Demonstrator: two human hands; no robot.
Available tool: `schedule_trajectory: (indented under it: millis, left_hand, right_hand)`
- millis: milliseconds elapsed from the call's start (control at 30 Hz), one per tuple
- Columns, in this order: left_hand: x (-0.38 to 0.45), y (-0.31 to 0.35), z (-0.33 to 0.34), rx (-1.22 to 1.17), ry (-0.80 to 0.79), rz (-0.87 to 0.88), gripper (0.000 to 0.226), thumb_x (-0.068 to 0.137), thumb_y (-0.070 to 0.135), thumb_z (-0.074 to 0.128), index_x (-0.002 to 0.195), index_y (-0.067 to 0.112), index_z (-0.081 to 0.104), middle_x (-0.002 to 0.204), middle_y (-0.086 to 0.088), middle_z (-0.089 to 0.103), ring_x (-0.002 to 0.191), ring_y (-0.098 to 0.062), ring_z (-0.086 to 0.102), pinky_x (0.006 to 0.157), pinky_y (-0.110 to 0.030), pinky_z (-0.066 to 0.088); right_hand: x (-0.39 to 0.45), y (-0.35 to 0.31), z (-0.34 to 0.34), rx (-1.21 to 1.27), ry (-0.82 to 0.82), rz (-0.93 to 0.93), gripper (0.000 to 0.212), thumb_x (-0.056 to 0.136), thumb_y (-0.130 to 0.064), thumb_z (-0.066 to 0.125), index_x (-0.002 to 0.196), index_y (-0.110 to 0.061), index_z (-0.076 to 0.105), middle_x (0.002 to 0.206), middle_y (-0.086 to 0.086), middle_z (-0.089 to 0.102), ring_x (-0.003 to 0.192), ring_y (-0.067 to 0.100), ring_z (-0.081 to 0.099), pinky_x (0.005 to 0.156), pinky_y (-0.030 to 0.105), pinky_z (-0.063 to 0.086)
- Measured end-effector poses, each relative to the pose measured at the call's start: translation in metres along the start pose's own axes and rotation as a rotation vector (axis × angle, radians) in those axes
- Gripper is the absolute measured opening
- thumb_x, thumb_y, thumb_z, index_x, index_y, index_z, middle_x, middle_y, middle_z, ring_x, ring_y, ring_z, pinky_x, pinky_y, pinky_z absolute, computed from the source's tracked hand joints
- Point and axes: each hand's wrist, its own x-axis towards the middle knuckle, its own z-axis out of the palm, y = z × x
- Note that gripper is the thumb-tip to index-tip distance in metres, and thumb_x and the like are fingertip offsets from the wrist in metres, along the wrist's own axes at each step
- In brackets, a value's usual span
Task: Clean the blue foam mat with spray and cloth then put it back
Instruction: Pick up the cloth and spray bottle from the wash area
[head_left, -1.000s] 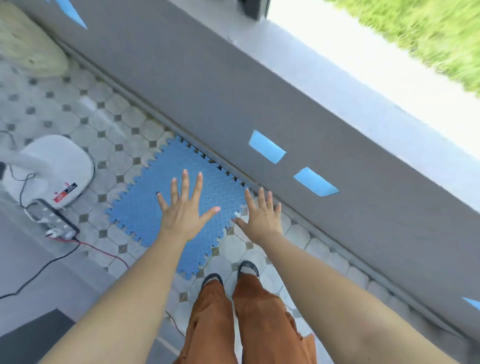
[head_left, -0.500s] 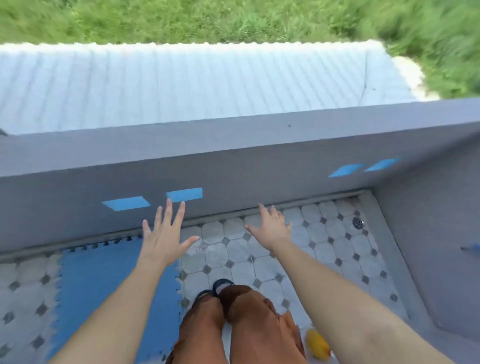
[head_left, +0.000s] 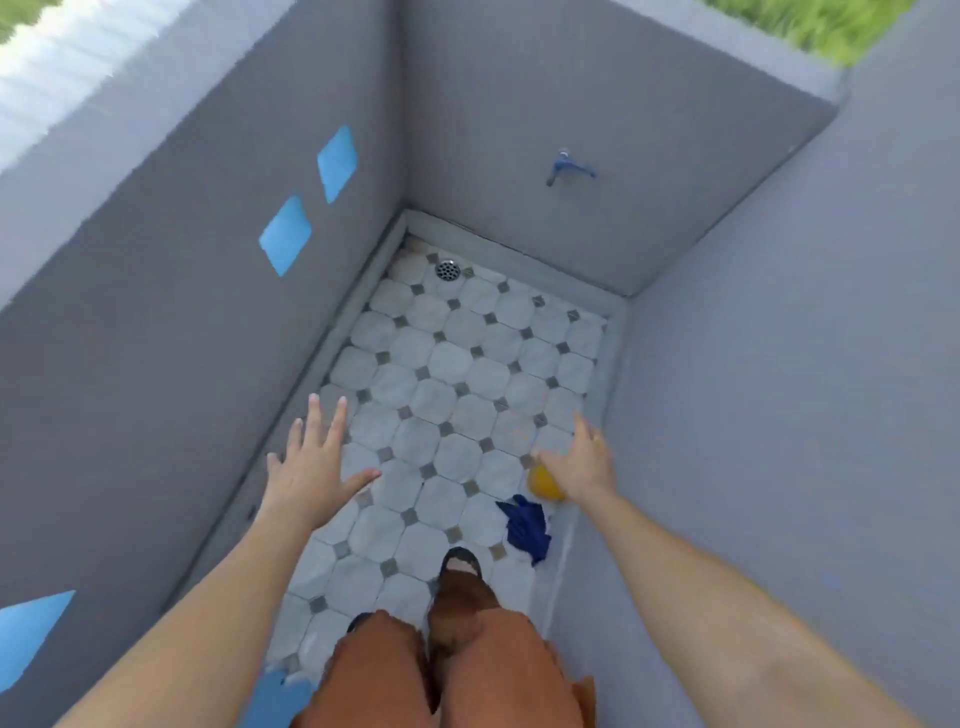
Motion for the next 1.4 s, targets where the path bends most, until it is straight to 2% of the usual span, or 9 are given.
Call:
schedule_trajectory:
  millis: [200, 500, 600, 733, 933, 1000, 1133, 1267, 1400]
  left_hand:
    - [0.072, 0.109, 0.058, 0.076, -0.062, 0.212, 0.1, 0.083, 0.072, 0.042, 0.151, 0.028, -0.016, 0.16, -0.007, -0.018, 0.147, -0.031, 0.004, 0.109, -0.059, 0.028]
    - [0.21, 0.182, 0.326, 0.327, -0.34, 0.508, 0.093, 0.087, 0.068, 0.039, 0.15, 0.029, -0.016, 0.16, -0.004, -0.018, 0.148, -0.03, -0.001, 0.112, -0.057, 0.02]
    - [0.256, 0.196, 0.416, 0.34, -0.34, 0.606, 0.076, 0.094, 0.056, 0.04, 0.153, 0.018, 0.01, 0.16, -0.009, 0.013, 0.147, -0.028, 0.011, 0.115, -0.05, 0.018]
    - [0.294, 0.207, 0.531, 0.32, -0.356, 0.736, 0.046, 0.097, 0.036, 0.045, 0.135, 0.011, 0.047, 0.138, -0.009, 0.049, 0.13, -0.027, 0.039, 0.107, -0.039, 0.034]
    - [0.313, 0.223, 0.638, 0.25, -0.349, 0.792, 0.092, 0.08, 0.058, 0.062, 0.149, 0.01, 0.024, 0.151, -0.009, 0.031, 0.129, -0.031, 0.037, 0.098, -0.044, 0.039]
    - [0.313, 0.229, 0.657, 0.332, -0.28, 0.784, 0.093, 0.076, 0.059, 0.065, 0.147, 0.013, 0.025, 0.142, -0.008, 0.04, 0.119, -0.031, 0.042, 0.09, -0.044, 0.039]
    - [0.313, 0.238, 0.668, 0.362, -0.384, 0.722, 0.044, 0.089, 0.038, 0.057, 0.12, 0.008, 0.05, 0.115, -0.015, 0.059, 0.113, -0.034, 0.047, 0.091, -0.041, 0.037]
    - [0.301, 0.218, 0.626, 0.071, -0.605, 0.534, 0.038, 0.088, 0.026, 0.059, 0.118, 0.003, 0.053, 0.126, -0.022, 0.047, 0.111, -0.037, 0.048, 0.091, -0.038, 0.04]
    - [0.285, 0.194, 0.523, -0.278, -0.628, 0.284, 0.021, 0.085, 0.017, 0.06, 0.096, 0.007, 0.046, 0.095, -0.014, 0.058, 0.082, -0.028, 0.051, 0.066, -0.031, 0.036]
  right_hand:
    - [0.049, 0.109, 0.01, 0.276, 0.099, 0.266, 0.08, 0.086, -0.031, 0.071, 0.149, -0.007, 0.027, 0.146, 0.017, 0.042, 0.135, 0.032, 0.039, 0.107, 0.036, 0.033]
    - [0.201, 0.252, 0.177, 0.398, 0.151, 0.38, 0.056, 0.094, -0.009, 0.058, 0.146, -0.011, 0.037, 0.147, 0.008, 0.046, 0.132, 0.027, 0.045, 0.103, 0.029, 0.037]
    - [0.256, 0.279, 0.228, 0.481, 0.176, 0.325, 0.053, 0.09, -0.008, 0.064, 0.139, -0.017, 0.046, 0.134, 0.002, 0.056, 0.123, 0.024, 0.052, 0.09, 0.025, 0.04]
    - [0.31, 0.309, 0.287, 0.562, 0.244, 0.206, 0.068, 0.081, -0.021, 0.076, 0.14, -0.025, 0.043, 0.135, -0.002, 0.055, 0.122, 0.017, 0.051, 0.094, 0.028, 0.042]
    - [0.351, 0.329, 0.319, 0.578, 0.477, 0.052, 0.04, 0.081, -0.03, 0.074, 0.115, -0.015, 0.061, 0.107, 0.0, 0.066, 0.098, 0.013, 0.058, 0.081, 0.02, 0.044]
    - [0.357, 0.334, 0.32, 0.563, 0.466, 0.02, 0.036, 0.084, -0.028, 0.071, 0.114, -0.012, 0.061, 0.102, -0.002, 0.065, 0.091, 0.009, 0.055, 0.072, 0.009, 0.04]
    - [0.356, 0.334, 0.313, 0.528, 0.452, 0.012, 0.033, 0.086, -0.025, 0.07, 0.113, -0.008, 0.062, 0.101, 0.002, 0.069, 0.09, 0.015, 0.059, 0.066, 0.008, 0.036]
    - [0.333, 0.32, 0.29, 0.486, 0.393, 0.019, 0.036, 0.085, -0.022, 0.071, 0.118, -0.011, 0.062, 0.105, 0.003, 0.07, 0.097, 0.02, 0.061, 0.071, 0.012, 0.036]
    - [0.293, 0.272, 0.231, 0.478, 0.332, 0.031, 0.032, 0.087, -0.024, 0.068, 0.117, -0.015, 0.06, 0.093, -0.006, 0.061, 0.087, 0.015, 0.056, 0.07, 0.019, 0.038]
